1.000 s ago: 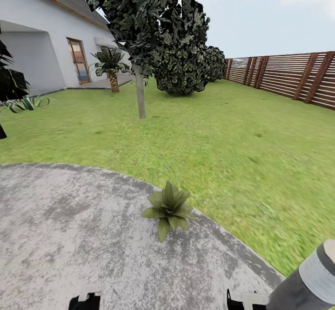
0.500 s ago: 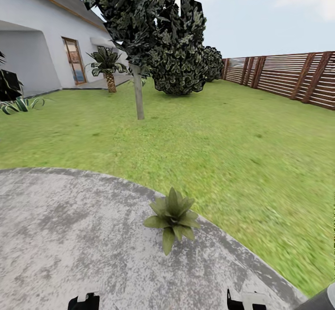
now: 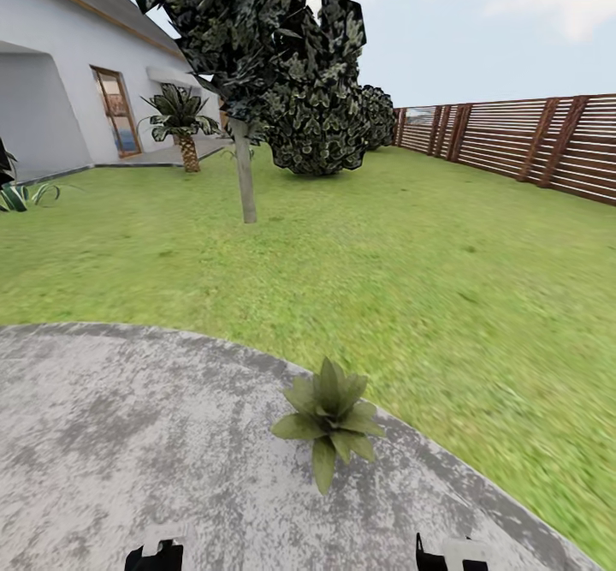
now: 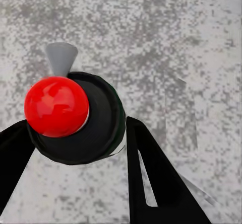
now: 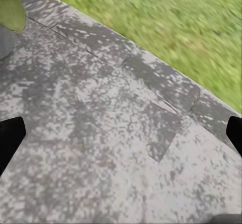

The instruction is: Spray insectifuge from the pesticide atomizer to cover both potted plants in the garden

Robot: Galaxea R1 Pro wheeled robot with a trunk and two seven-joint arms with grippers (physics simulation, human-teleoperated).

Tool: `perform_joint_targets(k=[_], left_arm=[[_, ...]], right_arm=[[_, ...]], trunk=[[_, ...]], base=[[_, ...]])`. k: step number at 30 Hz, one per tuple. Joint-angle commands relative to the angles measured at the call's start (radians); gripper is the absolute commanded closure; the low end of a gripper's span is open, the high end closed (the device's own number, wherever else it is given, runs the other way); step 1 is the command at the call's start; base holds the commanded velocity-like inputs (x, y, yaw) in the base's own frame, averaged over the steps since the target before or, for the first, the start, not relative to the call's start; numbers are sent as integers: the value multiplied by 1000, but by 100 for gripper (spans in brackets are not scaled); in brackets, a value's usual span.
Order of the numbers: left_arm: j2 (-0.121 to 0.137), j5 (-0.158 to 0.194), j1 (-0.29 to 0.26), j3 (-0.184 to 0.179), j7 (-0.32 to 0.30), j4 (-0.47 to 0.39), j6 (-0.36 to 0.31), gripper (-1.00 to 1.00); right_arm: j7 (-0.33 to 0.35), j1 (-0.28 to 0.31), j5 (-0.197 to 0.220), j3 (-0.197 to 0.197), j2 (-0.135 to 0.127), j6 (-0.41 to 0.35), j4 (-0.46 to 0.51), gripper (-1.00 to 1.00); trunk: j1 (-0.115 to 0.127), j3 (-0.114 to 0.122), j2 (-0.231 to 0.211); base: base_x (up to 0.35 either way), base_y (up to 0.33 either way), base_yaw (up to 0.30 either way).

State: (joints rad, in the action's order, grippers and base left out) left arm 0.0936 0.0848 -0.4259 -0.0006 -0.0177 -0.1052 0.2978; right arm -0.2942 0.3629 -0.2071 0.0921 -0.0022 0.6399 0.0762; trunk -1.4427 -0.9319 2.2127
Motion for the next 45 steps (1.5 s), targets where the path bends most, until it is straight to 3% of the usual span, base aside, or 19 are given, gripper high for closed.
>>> perform_joint_targets(k=[1,13,29,32,33,35,36,37,39,41,43,45], left_arm=[[0,8,-1,-1,-2,1,3,100],[0,6,-1,-4,-4,1,3,100],[0,-2,-1,-10,-10,0,4,100],[1,-13,-13,-21,-20,-48,-3,100],[2,-24,-15,-32,-26,-66,-6,100],[6,-80,-15,-90,-70,-114,-10,100],[10,-118,-15,-123,-115,-142,-12,100],[11,-142,-16,-137,-154,-158,-14,100],[15,-200,-20,-155,-273,-189,-27,100],[26,-298,-47,-162,-432,-223,-63,100],[40,-370,-60,-162,-538,-240,-77,100],[56,-429,-66,-161,-644,-267,-85,100]], right_arm=[[-3,1,-11,8,0,3,-1,-100],[-3,1,-11,9,0,3,-1,-100],[-3,1,-11,9,0,3,-1,-100],[2,1,-15,6,0,4,3,-100],[3,1,-17,5,-1,4,5,-100],[4,1,-25,-15,-8,4,9,-100],[5,1,-45,-44,-11,4,17,-100],[5,1,-68,-70,-13,4,28,-100],[28,1,-158,-147,-15,3,68,-100],[151,1,-259,-194,-24,0,137,-100],[278,1,-290,-203,-27,-18,195,-100],[447,1,-306,-208,-29,-94,271,-100]], trunk=[[0,-1,0],[0,-1,0],[0,0,0],[0,0,0],[0,0,0],[0,0,0],[0,0,0],[0,0,0],[0,0,0],[0,0,0],[0,0,0],[0,0,0]], base=[[140,135,-1],[61,58,-11],[0,0,-279],[0,0,-73],[0,0,-21],[0,0,-9],[0,0,-3],[0,0,-2],[0,0,-1],[0,0,0],[0,0,0],[0,0,0]])
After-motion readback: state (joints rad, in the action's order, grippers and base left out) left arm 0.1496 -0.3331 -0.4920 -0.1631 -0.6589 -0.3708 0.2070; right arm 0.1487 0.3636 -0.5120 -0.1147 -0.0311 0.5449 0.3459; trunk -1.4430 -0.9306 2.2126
